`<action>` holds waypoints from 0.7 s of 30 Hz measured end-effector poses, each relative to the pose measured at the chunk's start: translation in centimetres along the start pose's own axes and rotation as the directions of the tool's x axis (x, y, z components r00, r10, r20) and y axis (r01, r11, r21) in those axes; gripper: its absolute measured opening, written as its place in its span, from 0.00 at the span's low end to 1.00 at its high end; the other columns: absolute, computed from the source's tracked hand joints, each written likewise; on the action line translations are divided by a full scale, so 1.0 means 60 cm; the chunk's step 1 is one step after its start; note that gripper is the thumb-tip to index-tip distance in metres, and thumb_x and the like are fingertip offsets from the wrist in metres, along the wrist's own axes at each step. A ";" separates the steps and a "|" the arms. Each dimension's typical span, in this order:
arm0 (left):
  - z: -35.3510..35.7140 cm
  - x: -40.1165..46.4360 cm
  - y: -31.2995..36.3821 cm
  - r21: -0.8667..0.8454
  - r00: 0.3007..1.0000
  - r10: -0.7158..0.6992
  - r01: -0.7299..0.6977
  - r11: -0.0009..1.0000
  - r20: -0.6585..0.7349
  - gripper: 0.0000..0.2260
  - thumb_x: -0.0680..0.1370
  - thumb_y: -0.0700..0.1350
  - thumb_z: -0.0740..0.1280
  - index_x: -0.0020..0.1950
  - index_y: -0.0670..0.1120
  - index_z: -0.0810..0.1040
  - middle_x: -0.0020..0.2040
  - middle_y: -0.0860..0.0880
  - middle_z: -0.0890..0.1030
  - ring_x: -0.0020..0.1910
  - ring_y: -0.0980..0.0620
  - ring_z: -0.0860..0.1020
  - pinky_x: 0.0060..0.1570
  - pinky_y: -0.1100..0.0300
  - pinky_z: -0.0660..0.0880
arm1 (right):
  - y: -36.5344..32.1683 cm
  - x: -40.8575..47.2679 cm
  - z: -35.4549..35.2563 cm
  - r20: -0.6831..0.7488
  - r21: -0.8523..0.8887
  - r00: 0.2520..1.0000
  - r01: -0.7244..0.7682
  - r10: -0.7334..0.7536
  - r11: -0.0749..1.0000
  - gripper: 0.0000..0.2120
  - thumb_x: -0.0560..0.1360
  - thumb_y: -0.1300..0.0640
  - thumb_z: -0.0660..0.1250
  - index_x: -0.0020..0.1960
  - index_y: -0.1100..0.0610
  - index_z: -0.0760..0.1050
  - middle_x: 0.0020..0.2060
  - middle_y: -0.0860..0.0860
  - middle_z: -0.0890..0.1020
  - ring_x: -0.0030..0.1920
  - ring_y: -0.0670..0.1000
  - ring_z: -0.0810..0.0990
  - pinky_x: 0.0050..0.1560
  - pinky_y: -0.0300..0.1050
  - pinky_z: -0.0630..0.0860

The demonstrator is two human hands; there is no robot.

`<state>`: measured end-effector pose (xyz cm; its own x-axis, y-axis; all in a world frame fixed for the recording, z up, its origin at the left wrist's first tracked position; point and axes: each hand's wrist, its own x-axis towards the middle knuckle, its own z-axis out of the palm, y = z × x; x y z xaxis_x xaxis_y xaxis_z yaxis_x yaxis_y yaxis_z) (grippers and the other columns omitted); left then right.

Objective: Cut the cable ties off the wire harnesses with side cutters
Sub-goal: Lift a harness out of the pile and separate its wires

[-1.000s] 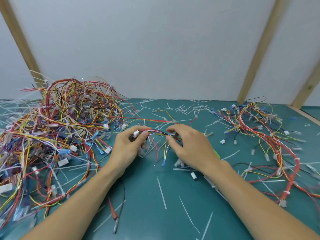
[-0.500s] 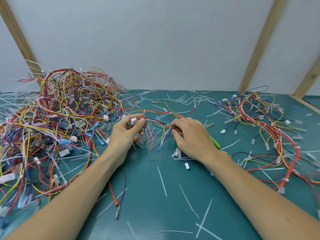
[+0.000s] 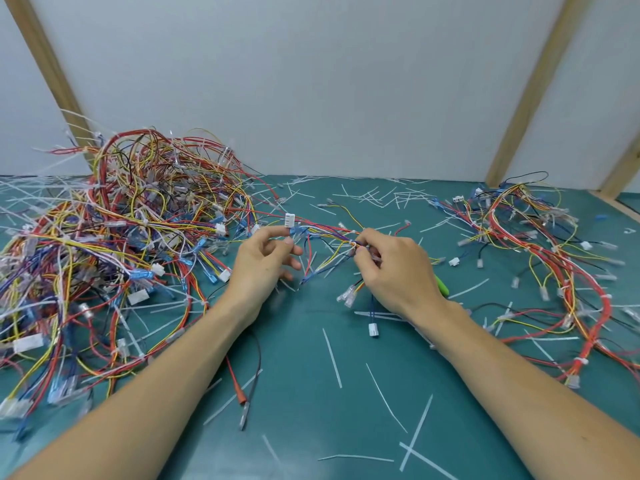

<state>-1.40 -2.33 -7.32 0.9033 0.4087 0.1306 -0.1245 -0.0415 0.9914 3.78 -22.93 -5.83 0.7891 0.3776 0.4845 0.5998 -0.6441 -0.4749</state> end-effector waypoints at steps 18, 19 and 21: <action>0.007 -0.016 0.009 0.289 0.977 0.204 -0.177 0.941 -0.065 0.08 0.80 0.38 0.67 0.58 0.45 0.76 0.45 0.47 0.81 0.34 0.52 0.80 0.35 0.57 0.77 | -0.002 0.003 0.003 -0.159 -0.070 0.984 -0.092 0.080 0.993 0.13 0.82 0.51 0.61 0.42 0.55 0.77 0.31 0.48 0.78 0.36 0.59 0.75 0.37 0.49 0.73; 0.006 -0.017 0.010 0.319 0.970 0.234 -0.201 0.926 -0.069 0.10 0.80 0.38 0.68 0.59 0.46 0.76 0.47 0.48 0.80 0.39 0.52 0.81 0.40 0.56 0.78 | -0.003 0.003 0.003 -0.153 -0.072 0.986 -0.082 0.071 0.994 0.12 0.81 0.51 0.62 0.43 0.54 0.78 0.31 0.48 0.79 0.36 0.58 0.76 0.37 0.49 0.73; 0.006 -0.021 0.012 0.431 0.945 0.325 -0.276 0.859 -0.043 0.12 0.79 0.38 0.69 0.62 0.47 0.77 0.53 0.49 0.79 0.47 0.55 0.79 0.48 0.59 0.76 | -0.004 0.000 0.003 -0.125 -0.074 0.991 -0.053 0.043 0.996 0.10 0.80 0.51 0.63 0.43 0.53 0.79 0.30 0.46 0.78 0.36 0.56 0.75 0.36 0.47 0.70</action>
<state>-2.47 -3.18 -6.77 0.7950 0.4119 0.4453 -0.1793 -0.5418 0.8212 3.66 -22.62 -5.83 0.7916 0.2629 0.5517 0.5456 -0.7106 -0.4442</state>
